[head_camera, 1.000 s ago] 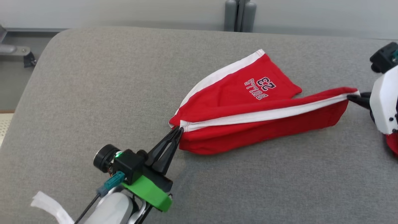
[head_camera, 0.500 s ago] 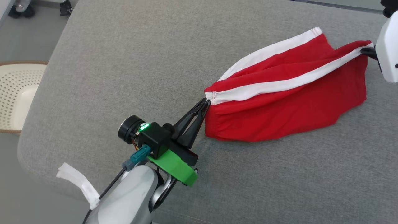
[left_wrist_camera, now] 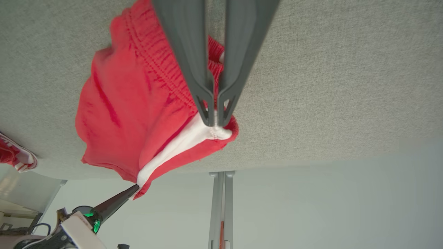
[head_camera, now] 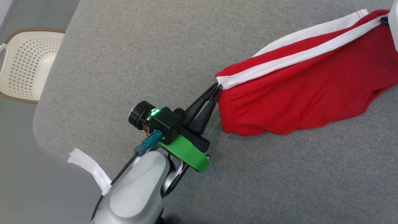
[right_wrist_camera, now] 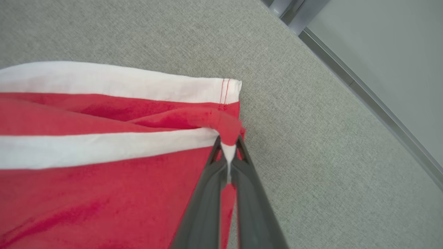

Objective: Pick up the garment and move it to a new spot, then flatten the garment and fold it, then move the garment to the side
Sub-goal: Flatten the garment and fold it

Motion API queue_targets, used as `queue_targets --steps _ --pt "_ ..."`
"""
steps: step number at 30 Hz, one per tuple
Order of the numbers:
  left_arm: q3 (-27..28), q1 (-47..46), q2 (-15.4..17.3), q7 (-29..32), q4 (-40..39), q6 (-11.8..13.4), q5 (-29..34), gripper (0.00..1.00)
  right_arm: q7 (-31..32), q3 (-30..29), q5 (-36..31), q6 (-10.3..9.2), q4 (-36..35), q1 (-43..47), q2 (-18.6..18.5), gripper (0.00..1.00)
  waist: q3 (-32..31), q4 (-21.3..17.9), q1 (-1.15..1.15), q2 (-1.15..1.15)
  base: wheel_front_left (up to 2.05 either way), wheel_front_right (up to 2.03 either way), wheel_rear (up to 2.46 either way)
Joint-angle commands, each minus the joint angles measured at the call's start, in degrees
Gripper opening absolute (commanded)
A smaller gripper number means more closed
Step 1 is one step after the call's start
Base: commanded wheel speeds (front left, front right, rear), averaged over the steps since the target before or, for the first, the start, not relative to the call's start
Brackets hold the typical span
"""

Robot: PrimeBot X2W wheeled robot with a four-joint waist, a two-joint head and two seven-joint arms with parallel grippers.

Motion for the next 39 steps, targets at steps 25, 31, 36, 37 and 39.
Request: queue_targets --steps 25,31,36,37,39 --pt "7.56 1.29 -1.72 -0.15 2.15 0.14 3.21 1.00 -17.46 -0.71 -7.04 -0.11 11.29 -1.90 6.99 1.00 -0.22 -1.07 0.00 0.00 0.00 0.00 0.00" --pt "13.73 3.96 -1.70 -0.15 -0.14 0.32 4.68 1.00 -29.96 -1.87 -5.08 -0.12 9.90 2.43 9.62 1.00 -4.69 -3.61 0.00 0.00 0.00 0.00 0.00" --pt "19.22 7.08 -1.72 -0.14 -1.91 0.89 5.15 1.00 -41.16 -0.92 -4.57 -0.12 8.44 7.28 11.57 1.00 -8.83 -7.11 0.00 0.00 0.00 0.00 0.00" --pt "20.08 7.86 -1.74 -0.15 -2.24 0.84 5.67 1.00 -43.78 -0.82 -4.45 -0.12 8.36 8.48 12.32 1.00 -9.89 -7.96 0.00 0.00 0.00 0.00 0.00" --pt "21.44 9.29 -1.66 -0.14 -2.71 0.76 6.70 1.00 -47.94 -0.84 -4.20 -0.11 8.20 10.65 13.37 1.00 -11.31 -9.26 0.00 0.00 0.00 0.00 0.00"
